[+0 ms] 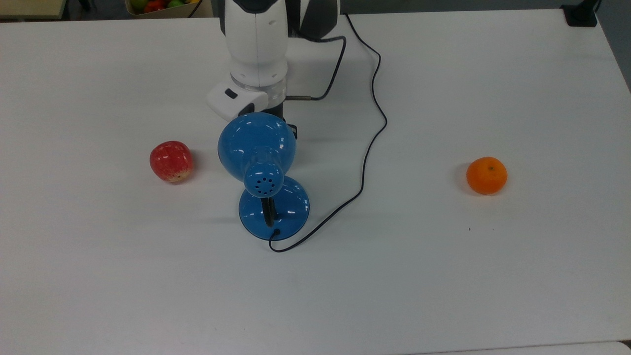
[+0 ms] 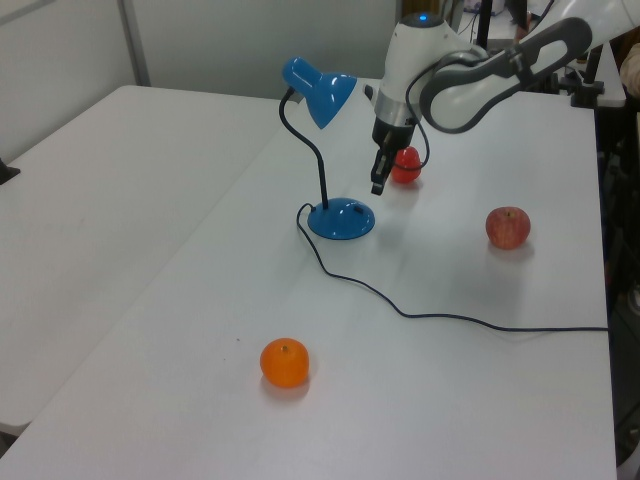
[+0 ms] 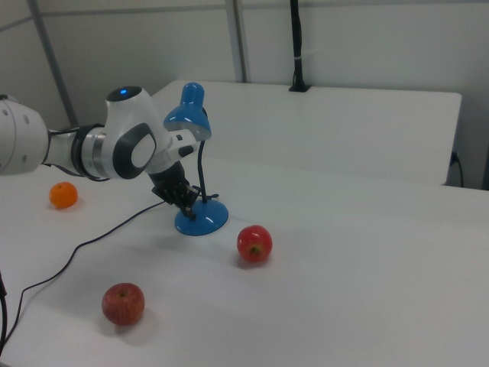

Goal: Turn on desk lamp
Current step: 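Move the gripper down toward the blue lamp's base, then press the switch on the blue lamp base with the gripper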

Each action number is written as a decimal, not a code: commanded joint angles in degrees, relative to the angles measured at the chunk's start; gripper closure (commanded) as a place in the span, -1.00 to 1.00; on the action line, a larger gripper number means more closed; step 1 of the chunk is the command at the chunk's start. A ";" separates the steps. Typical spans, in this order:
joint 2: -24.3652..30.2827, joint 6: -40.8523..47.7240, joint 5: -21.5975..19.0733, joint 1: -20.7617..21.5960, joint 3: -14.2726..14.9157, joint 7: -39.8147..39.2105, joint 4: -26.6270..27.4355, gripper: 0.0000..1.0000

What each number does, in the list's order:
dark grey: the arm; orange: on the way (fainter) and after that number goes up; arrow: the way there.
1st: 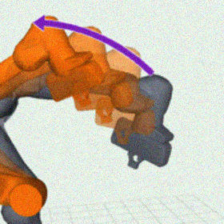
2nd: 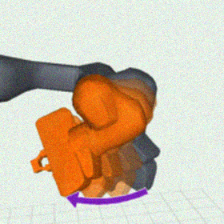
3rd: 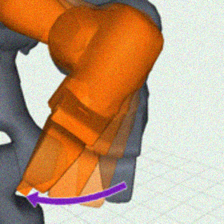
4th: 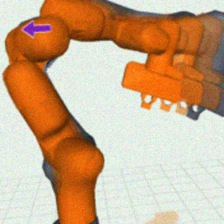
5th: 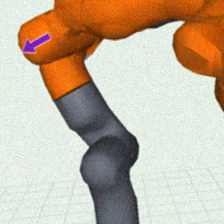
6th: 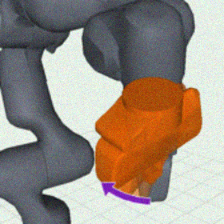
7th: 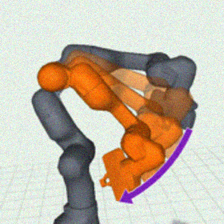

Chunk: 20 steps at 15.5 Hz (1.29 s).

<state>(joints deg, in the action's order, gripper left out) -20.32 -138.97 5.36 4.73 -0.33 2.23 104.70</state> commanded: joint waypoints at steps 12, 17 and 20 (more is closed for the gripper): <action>-4.55 -13.52 0.09 1.25 0.07 3.04 0.60 1.00; -5.60 -13.87 0.53 1.16 0.07 3.04 0.33 1.00; -6.13 -15.54 0.53 0.99 0.16 3.04 0.33 1.00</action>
<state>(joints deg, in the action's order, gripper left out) -24.96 -151.14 5.37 5.63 -0.36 3.92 104.73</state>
